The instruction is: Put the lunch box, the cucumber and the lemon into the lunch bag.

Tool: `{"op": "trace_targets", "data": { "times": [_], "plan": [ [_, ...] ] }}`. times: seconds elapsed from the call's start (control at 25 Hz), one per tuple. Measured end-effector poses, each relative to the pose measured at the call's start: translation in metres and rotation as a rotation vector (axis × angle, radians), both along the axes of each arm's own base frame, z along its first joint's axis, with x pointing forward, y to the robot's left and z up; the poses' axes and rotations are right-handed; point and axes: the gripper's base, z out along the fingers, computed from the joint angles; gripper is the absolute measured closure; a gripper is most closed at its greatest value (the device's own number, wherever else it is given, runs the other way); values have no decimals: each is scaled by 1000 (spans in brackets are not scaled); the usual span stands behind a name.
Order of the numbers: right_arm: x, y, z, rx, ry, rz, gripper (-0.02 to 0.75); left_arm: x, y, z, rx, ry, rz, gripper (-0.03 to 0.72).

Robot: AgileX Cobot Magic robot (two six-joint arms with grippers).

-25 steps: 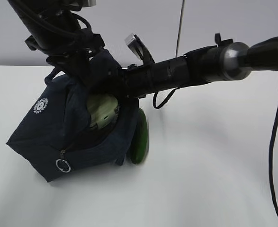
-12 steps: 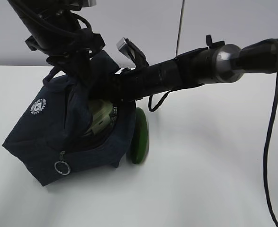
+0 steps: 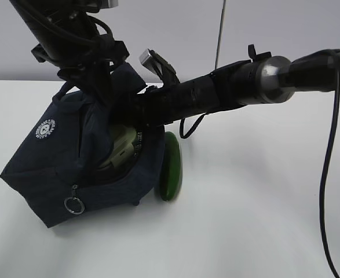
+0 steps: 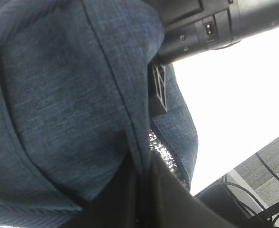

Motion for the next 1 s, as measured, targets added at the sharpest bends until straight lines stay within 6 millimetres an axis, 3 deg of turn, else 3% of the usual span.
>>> {"op": "trace_targets", "data": {
  "times": [0.24,0.52,0.68,1.0],
  "plan": [
    [-2,3,4,38,10,20,286,0,0,-1,4,2,-1,692],
    [-5,0,5,50,26,78,273,0,1,-1,10,-1,-1,692],
    [-2,-18,8,92,73,110,273,4,7,-1,9,0,17,692],
    [15,-76,24,197,114,70,273,14,26,-1,8,1,74,692]
  ]
}}
